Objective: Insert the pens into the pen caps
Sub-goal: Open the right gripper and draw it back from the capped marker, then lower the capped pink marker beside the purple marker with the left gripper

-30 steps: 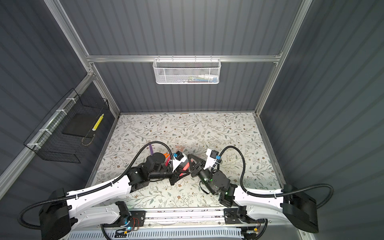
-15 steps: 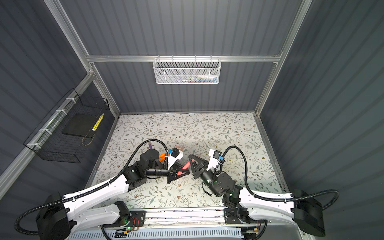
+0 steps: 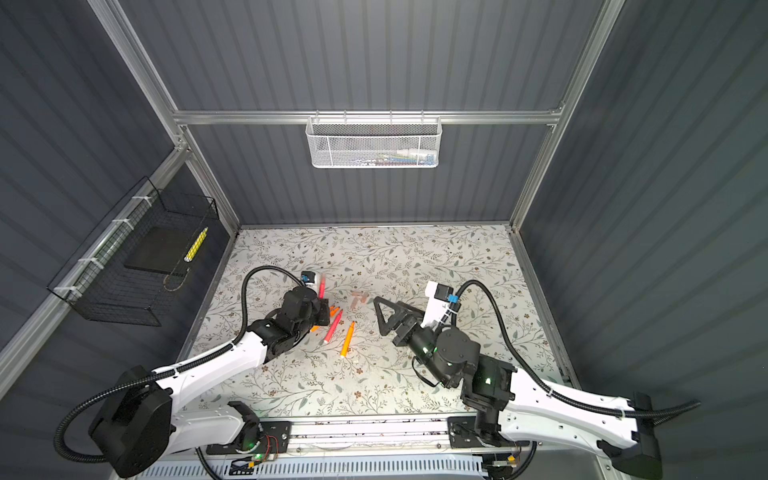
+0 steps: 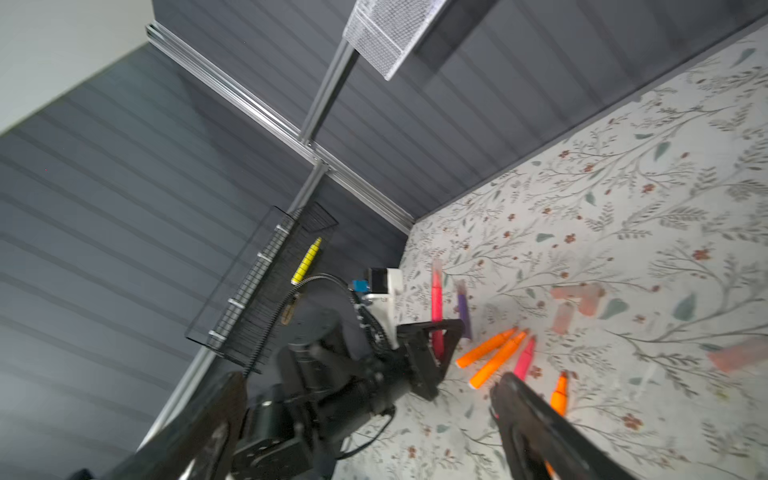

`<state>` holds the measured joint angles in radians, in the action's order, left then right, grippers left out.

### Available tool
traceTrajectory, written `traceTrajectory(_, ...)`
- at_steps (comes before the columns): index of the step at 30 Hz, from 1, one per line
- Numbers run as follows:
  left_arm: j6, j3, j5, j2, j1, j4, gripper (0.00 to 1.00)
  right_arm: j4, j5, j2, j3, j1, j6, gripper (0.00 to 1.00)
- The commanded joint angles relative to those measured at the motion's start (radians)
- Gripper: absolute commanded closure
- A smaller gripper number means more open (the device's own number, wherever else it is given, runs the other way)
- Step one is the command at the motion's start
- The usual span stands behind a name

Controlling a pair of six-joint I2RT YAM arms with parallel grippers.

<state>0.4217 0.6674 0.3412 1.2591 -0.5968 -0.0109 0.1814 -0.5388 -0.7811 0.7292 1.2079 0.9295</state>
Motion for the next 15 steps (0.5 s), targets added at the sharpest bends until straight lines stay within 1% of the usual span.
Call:
traceTrajectory(1, 0.084, -0.027, 0.056, 0.017, 0.123, 0.043, 1.00, -0.152, 0.042, -0.031, 0.087, -0.003, 0.025, 0.04)
traceTrajectory(4, 0.120, -0.035, 0.002, 0.064, 0.224, 0.031, 1.00, -0.212, 0.043, -0.004, 0.076, -0.039, 0.064, 0.06)
traceTrajectory(6, 0.144, -0.041, -0.002, 0.100, 0.262, 0.017, 1.00, -0.170, 0.058, 0.027, 0.018, -0.048, 0.064, 0.06)
traceTrajectory(8, 0.156, -0.042, 0.000, 0.138, 0.282, 0.002, 1.00, -0.148, 0.064, 0.034, 0.001, -0.052, 0.058, 0.06)
traceTrajectory(10, 0.170, -0.025, -0.015, 0.187, 0.301, -0.003, 1.00, -0.221, 0.069, 0.032, 0.038, -0.062, 0.067, 0.06)
traceTrajectory(12, 0.179, -0.001, -0.041, 0.228, 0.310, -0.006, 1.00, -0.248, 0.075, 0.035, 0.053, -0.063, 0.069, 0.06)
traceTrajectory(15, 0.201, 0.014, -0.065, 0.274, 0.326, -0.027, 1.00, -0.204, 0.072, 0.039, 0.029, -0.064, 0.060, 0.05)
